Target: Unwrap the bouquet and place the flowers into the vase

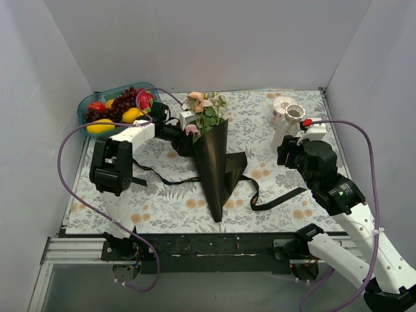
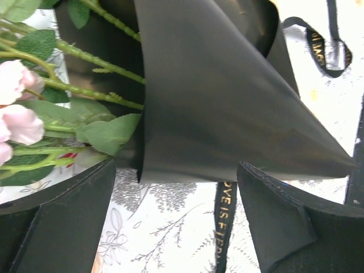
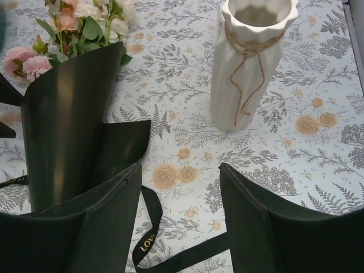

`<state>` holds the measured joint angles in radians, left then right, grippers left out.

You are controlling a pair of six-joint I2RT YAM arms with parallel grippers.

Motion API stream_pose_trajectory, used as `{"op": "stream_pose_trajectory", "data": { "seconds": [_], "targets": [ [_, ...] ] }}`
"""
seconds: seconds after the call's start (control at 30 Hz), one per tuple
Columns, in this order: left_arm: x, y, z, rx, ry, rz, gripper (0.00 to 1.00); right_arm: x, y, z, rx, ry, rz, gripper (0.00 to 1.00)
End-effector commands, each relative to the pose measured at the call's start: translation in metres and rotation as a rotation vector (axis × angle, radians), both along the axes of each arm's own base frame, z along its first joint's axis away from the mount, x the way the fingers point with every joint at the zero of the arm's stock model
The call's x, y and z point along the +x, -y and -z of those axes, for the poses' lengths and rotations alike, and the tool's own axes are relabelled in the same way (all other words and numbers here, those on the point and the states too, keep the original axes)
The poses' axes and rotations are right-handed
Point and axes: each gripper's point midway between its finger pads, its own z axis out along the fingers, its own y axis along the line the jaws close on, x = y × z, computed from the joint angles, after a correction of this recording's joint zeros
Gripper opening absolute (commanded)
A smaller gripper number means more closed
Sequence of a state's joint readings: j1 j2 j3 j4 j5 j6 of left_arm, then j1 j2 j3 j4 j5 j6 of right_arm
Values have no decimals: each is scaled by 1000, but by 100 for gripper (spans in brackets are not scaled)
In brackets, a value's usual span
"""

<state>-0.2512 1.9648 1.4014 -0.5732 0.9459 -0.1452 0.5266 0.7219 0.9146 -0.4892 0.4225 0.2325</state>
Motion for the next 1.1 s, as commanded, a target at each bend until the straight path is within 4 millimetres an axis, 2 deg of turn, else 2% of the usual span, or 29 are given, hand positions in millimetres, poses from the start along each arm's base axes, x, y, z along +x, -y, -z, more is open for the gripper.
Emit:
{"op": "stream_pose_trajectory", "data": {
  "seconds": [0.0, 0.1, 0.37, 0.5, 0.53, 0.57, 0.9, 1.07],
  "targets": [
    [29, -12, -26, 78, 204, -58, 88, 1, -2, -7, 30, 41, -5, 64],
    [41, -19, -37, 42, 231, -88, 88, 1, -1, -7, 27, 44, -3, 64],
    [13, -10, -25, -23, 75, 8, 82, 1, -1, -5, 32, 41, 6, 60],
    [4, -7, -27, -53, 28, 64, 75, 1, 0, -5, 29, 39, 12, 57],
    [-1, -7, -25, -49, 19, 87, 70, 1, 1, -6, 29, 39, 12, 57],
    [-3, -6, -22, -47, 3, 94, 70, 1, 1, -5, 30, 38, 12, 56],
    [18, -4, -20, -37, 57, 36, 71, 5, -8, -8, 43, 41, -20, 54],
    [11, -1, -14, -43, 29, 50, 69, 5, -10, -9, 43, 42, -27, 50]
  ]
}}
